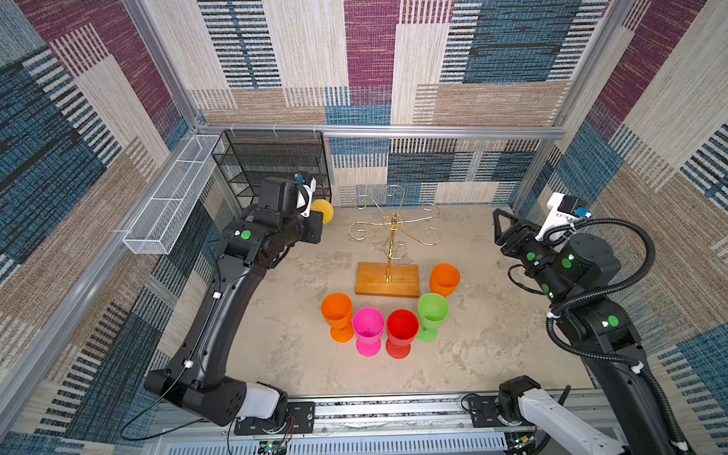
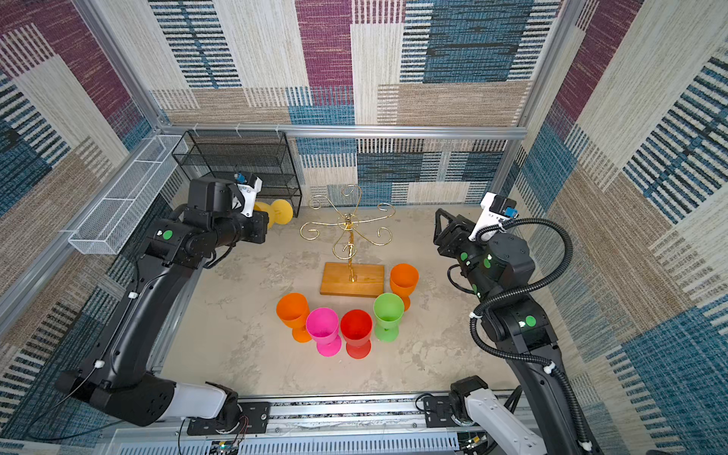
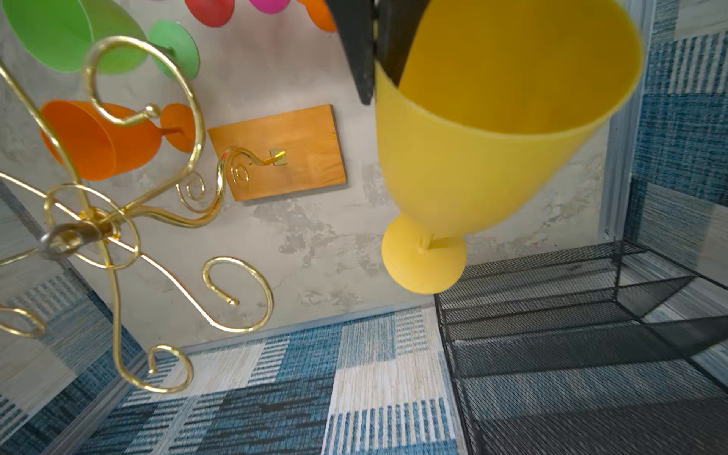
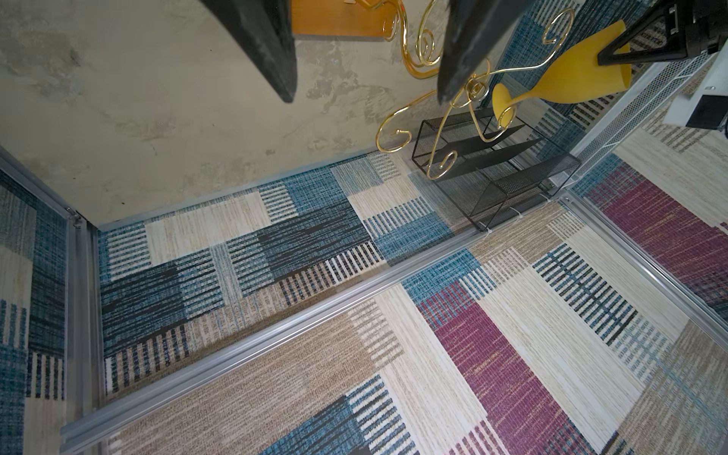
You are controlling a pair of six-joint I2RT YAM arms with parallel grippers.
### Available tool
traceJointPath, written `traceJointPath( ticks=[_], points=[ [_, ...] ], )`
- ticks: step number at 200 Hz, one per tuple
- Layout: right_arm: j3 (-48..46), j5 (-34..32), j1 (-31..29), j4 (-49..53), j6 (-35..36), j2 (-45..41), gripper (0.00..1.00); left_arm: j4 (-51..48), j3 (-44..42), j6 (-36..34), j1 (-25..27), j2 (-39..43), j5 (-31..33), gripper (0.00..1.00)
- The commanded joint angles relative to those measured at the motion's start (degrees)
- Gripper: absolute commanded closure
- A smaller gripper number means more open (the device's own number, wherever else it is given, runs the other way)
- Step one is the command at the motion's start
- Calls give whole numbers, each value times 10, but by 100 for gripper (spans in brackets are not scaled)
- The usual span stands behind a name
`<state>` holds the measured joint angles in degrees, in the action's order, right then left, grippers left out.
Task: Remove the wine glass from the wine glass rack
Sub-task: 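Lower the yellow glass upright beside the orange glass with the left gripper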
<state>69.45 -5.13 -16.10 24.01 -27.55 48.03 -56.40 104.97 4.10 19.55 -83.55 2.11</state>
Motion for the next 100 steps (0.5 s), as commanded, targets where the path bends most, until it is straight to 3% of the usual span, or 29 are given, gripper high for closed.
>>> traceJointPath(
  ticks=[1,36,100],
  points=[
    [-3,-7,0,-2,12,3,41,-67,17,-22,-2,-38,-33,100],
    [-7,6,-1,1,15,12,41,-101,13,-19,-2,-94,-32,100],
    [-12,19,0,-2,20,28,41,-110,-47,-5,7,-119,-62,100]
  ],
)
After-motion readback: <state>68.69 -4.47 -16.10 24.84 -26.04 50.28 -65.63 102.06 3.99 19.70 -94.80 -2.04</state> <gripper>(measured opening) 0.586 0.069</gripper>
